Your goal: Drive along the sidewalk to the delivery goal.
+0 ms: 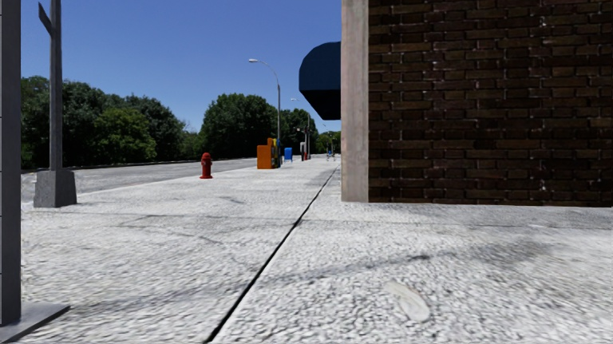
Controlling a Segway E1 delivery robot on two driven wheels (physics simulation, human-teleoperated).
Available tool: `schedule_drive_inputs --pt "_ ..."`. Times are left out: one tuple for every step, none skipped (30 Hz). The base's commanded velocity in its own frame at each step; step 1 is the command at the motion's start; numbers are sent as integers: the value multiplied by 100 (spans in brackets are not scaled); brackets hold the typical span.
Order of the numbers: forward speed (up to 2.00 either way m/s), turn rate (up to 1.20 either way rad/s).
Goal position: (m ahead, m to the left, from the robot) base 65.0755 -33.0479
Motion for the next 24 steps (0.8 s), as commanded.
schedule_drive_inputs --pt "192 29" --pt "183 31" --pt "172 32" --pt "172 32" --pt "165 32" --pt "161 32" --pt "159 32" --pt "159 32" --pt "159 32" --pt "158 32" --pt "158 32" --pt "158 32" --pt "158 32" --pt "158 32" --pt "158 32" --pt "158 32" --pt "158 32" --pt "158 30" --pt "158 30" --pt "158 27" --pt "158 23" --pt "158 12" --pt "158 12" --pt "158 7"
